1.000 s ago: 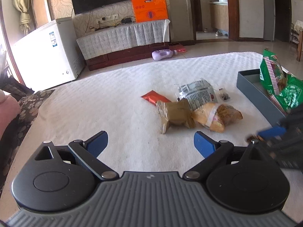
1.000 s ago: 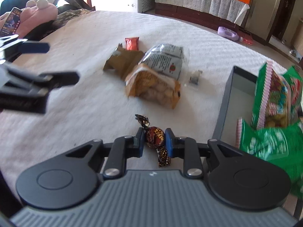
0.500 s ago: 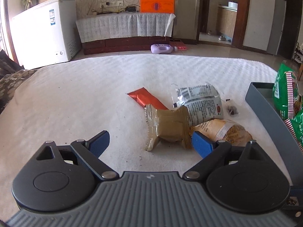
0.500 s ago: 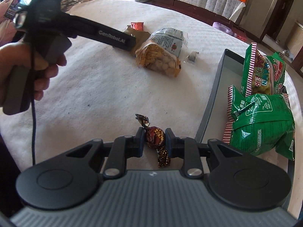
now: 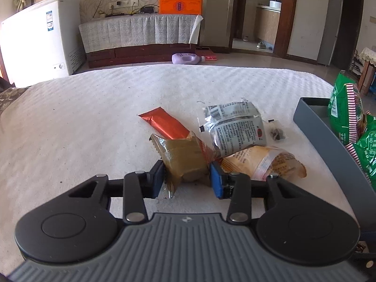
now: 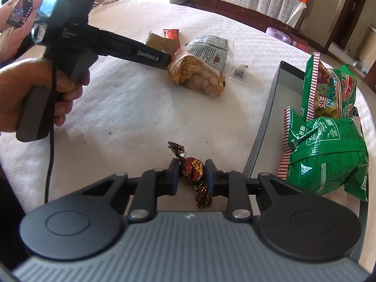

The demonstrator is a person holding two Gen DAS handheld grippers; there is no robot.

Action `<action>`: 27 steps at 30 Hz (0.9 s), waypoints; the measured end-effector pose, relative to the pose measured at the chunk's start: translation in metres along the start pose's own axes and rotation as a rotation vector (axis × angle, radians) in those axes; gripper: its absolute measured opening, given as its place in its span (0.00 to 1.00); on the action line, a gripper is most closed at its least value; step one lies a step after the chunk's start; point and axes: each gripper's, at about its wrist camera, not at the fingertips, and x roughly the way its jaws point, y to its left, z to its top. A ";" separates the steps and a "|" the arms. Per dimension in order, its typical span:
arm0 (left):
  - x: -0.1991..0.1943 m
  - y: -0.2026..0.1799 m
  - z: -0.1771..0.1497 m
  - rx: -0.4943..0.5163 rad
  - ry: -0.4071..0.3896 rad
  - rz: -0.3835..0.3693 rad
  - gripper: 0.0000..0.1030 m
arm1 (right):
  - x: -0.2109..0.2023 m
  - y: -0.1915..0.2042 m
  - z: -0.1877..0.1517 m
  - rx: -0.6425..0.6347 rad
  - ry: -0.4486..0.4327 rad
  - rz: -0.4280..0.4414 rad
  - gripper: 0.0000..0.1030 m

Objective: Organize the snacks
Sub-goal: 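Close left tool on small brown packet while right tool holds chocolate candy, then lift brown packet with left tool while right tool holds chocolate candy up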

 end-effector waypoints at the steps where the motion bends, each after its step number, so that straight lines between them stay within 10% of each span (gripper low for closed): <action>1: -0.001 0.000 0.000 -0.003 0.001 -0.002 0.44 | 0.000 0.001 0.000 -0.002 -0.001 -0.004 0.26; 27: -0.075 -0.008 -0.019 0.061 -0.124 0.134 0.43 | -0.029 0.036 -0.014 0.046 -0.084 0.045 0.26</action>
